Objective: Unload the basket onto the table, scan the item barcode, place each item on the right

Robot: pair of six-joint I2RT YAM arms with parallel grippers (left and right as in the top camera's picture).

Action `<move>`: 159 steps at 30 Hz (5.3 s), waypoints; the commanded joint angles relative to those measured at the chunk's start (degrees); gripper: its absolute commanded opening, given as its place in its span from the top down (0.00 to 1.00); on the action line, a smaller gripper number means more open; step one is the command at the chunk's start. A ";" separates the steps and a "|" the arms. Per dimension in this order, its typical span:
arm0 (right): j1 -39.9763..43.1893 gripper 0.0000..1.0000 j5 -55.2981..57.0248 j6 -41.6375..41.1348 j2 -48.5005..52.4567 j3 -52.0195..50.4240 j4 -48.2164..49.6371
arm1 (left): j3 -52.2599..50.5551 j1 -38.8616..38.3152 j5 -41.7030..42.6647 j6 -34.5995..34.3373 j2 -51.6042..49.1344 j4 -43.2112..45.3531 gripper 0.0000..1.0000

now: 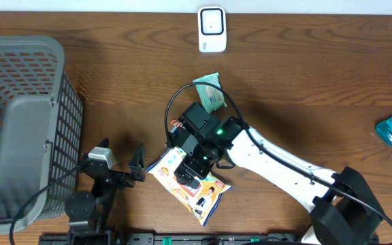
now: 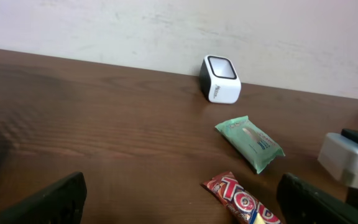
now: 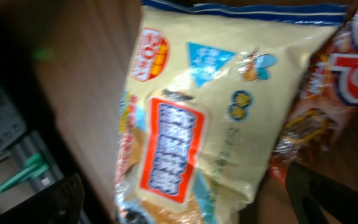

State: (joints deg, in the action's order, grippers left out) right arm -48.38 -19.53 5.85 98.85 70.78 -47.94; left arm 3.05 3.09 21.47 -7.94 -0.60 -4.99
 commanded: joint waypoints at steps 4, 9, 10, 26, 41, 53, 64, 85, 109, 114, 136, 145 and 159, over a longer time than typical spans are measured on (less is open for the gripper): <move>1.07 0.01 -0.13 -2.12 1.38 -0.61 1.09 | -0.96 -0.28 0.09 -0.50 0.37 -1.66 0.02; 1.14 0.01 -7.69 -2.16 6.99 -0.61 1.05 | -0.96 -0.28 0.09 -0.50 0.37 -1.66 0.02; 1.14 0.01 -9.03 -2.16 8.35 -0.61 1.18 | -0.96 -0.28 0.09 -0.50 0.37 -1.66 0.02; 5.38 0.99 -15.04 -8.90 16.41 0.20 -1.81 | -0.96 -0.28 0.09 -0.50 0.37 -1.66 0.02; 26.71 0.99 11.69 -24.65 9.46 0.26 -6.10 | -0.96 -0.28 0.09 -0.50 0.37 -1.68 0.02; 21.81 0.01 3.96 -14.64 -6.10 0.24 -9.88 | -0.96 -0.28 0.09 -0.50 0.37 -1.68 0.02; 4.04 0.01 -1.07 -14.16 -5.18 -0.28 -11.28 | -0.96 -0.28 0.09 -0.50 0.37 -1.66 0.02; -1.95 0.99 9.53 -30.53 3.93 -13.05 7.65 | -0.96 -0.28 0.09 -0.50 0.37 -1.66 0.02; 16.04 0.64 15.78 -25.31 2.40 2.67 -4.74 | -0.96 -0.28 0.09 -0.50 0.37 -1.66 0.02; 13.40 0.01 15.76 -28.15 2.43 1.86 -8.33 | -0.96 -0.28 0.09 -0.50 0.37 -1.66 0.02; 4.20 0.99 26.21 -13.94 2.32 1.42 -15.41 | -0.96 -0.28 0.09 -0.50 0.37 -1.66 0.02; -2.99 0.96 21.99 -13.94 3.85 -3.82 -2.60 | -0.96 -0.28 0.09 -0.50 0.37 -1.66 0.02; -1.22 0.80 30.91 -6.03 14.45 -4.87 16.39 | -0.96 -0.28 0.09 -0.50 0.37 -1.66 0.02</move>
State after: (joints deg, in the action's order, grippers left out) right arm -51.13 6.61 -2.85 109.78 66.39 -33.58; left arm 3.05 3.09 21.47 -7.92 -0.60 -4.99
